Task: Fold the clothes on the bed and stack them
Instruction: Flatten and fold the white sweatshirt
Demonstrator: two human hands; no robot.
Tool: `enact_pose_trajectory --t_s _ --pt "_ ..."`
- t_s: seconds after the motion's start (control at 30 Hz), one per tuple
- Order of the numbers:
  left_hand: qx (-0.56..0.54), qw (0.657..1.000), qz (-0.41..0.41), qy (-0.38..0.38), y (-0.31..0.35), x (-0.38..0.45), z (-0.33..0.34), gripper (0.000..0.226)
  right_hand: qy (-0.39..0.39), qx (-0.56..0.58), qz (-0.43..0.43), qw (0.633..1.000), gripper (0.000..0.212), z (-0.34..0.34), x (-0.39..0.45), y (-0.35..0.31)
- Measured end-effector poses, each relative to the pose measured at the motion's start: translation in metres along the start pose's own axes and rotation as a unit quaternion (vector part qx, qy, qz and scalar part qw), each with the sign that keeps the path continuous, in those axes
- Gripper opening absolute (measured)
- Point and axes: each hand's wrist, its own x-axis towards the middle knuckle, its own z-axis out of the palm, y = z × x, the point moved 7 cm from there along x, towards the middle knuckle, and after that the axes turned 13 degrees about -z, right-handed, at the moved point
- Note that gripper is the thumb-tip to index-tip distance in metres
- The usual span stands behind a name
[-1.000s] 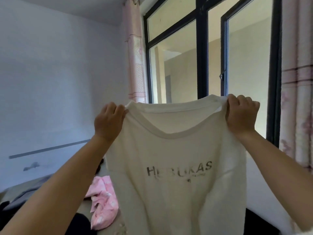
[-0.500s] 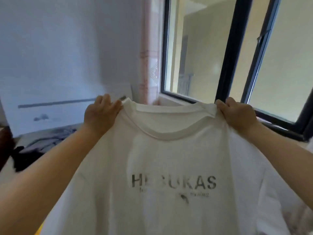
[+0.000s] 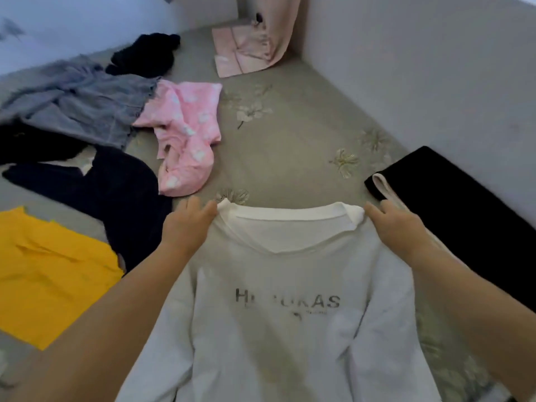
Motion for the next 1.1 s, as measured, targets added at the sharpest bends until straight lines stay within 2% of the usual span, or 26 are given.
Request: enact_pose_trajectory --t_s 0.07,0.13,0.2,0.27,0.33,0.37,0.47,0.57,0.63,0.73,0.9,1.07,1.1 --pt "0.018 1.000 0.014 -0.001 -0.001 0.036 0.030 0.011 0.032 -0.029 -0.021 0.999 0.030 0.022 0.031 0.023" --pt "0.038 0.999 -0.003 -0.018 -0.007 0.075 0.065 0.013 0.035 -0.039 -0.008 0.999 0.031 0.052 0.063 0.050" --pt "0.032 0.996 -0.056 -0.055 -0.015 0.100 0.102 0.018 0.023 -0.049 0.048 0.997 0.037 0.085 0.084 0.073" --pt "0.029 0.983 -0.131 -0.127 -0.018 0.104 0.155 0.031 -0.037 -0.031 0.137 0.989 0.046 0.131 0.093 0.080" --pt "-0.004 0.966 -0.160 -0.202 -0.002 0.079 0.200 0.050 -0.153 0.039 0.181 0.971 0.052 0.187 0.081 0.055" --pt "-0.025 0.960 -0.162 -0.226 0.012 0.057 0.219 0.052 -0.181 0.078 0.188 0.962 0.052 0.209 0.069 0.034" --pt "-0.062 0.931 -0.179 -0.313 0.052 -0.031 0.262 0.052 -0.190 0.165 0.204 0.946 0.052 0.250 0.017 -0.042" --pt "-0.059 0.900 -0.206 -0.379 0.068 -0.105 0.285 0.055 -0.239 0.185 0.204 0.931 0.056 0.273 -0.035 -0.092" --pt "-0.063 0.903 -0.205 -0.373 0.070 -0.120 0.287 0.057 -0.254 0.181 0.199 0.929 0.057 0.282 -0.052 -0.098" --pt "-0.071 0.916 -0.197 -0.343 0.068 -0.120 0.290 0.065 -0.230 0.151 0.195 0.941 0.057 0.286 -0.053 -0.093" --pt "-0.075 0.915 -0.207 -0.339 0.066 -0.120 0.293 0.066 -0.223 0.127 0.201 0.945 0.060 0.289 -0.051 -0.093" --pt "-0.074 0.919 -0.202 -0.332 0.066 -0.119 0.290 0.063 -0.253 0.176 0.224 0.924 0.060 0.287 -0.049 -0.096" --pt "-0.074 0.917 -0.202 -0.335 0.066 -0.119 0.289 0.064 -0.235 0.185 0.228 0.926 0.058 0.282 -0.047 -0.092"
